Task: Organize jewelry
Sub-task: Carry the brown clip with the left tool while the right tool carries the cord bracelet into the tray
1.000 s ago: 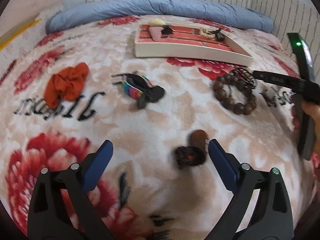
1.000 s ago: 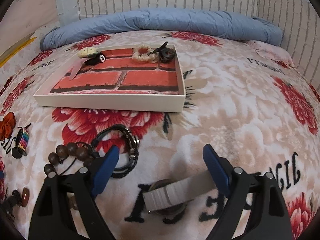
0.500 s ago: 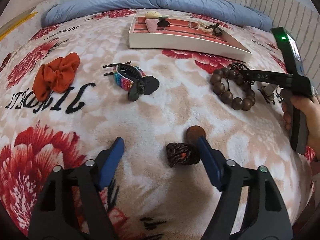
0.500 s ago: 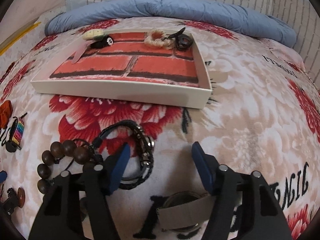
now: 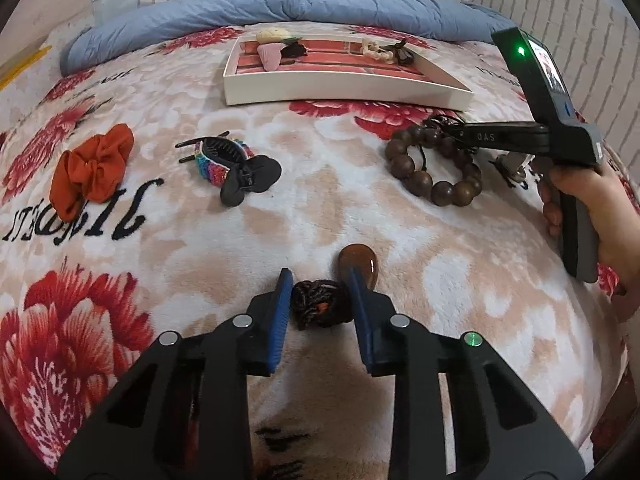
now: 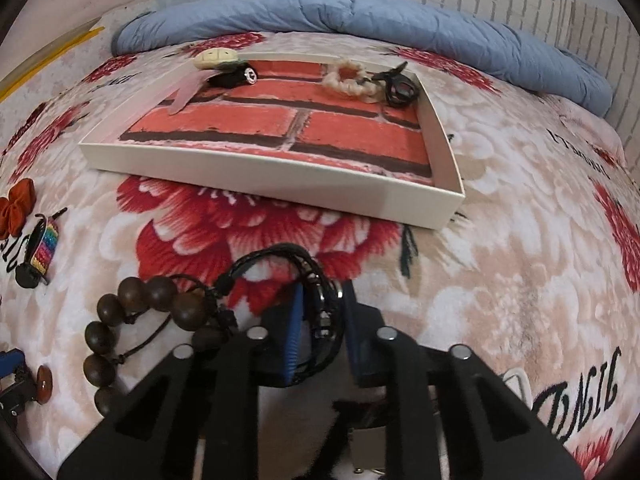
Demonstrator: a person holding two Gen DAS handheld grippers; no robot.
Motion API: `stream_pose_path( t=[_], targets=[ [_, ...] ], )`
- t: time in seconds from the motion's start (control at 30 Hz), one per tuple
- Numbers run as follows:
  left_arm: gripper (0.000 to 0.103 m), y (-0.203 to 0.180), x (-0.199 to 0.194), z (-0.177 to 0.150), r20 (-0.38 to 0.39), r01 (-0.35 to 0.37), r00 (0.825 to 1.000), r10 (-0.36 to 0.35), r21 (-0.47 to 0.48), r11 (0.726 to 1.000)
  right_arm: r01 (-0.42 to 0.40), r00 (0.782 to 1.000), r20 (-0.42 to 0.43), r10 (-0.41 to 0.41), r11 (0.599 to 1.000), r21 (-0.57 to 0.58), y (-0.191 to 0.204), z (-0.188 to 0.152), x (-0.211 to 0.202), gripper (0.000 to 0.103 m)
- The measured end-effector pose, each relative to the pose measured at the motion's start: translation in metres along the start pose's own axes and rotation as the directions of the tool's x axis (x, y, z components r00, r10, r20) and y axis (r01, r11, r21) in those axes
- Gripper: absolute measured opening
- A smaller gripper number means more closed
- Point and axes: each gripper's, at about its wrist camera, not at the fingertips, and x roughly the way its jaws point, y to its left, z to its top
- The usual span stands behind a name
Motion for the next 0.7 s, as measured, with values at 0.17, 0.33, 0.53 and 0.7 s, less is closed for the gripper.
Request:
stream_pose_path(
  t=[0.17, 0.33, 0.53, 0.7],
  targets=[
    [0.025, 0.003, -0.001, 0.002, -0.008, 0.019, 1.0, -0.019, -0.011, 1.0, -0.006, 1.0, 0.017, 0.006, 1.0, 0.008, -0.002, 0.0, -0.005, 0.018],
    [0.023, 0.007, -0.006, 0.008, 0.0, 0.034, 0.999, -0.034, -0.019, 0.999, -0.005, 0.999, 0.05, 0.004, 1.0, 0.015, -0.004, 0.005, -0.015, 0.018],
    [0.023, 0.016, -0.024, 0.043, 0.076, 0.04, 0.996, -0.038, -0.017, 0.999, 0.004, 0.995, 0.098, -0.006, 1.0, 0.019, -0.004, 0.019, -0.031, 0.018],
    [0.023, 0.03, -0.03, 0.095, 0.134, 0.03, 0.991, -0.028, -0.018, 0.999, 0.015, 0.992, 0.122, -0.019, 0.999, 0.029, -0.004, 0.04, -0.04, 0.015]
  ],
)
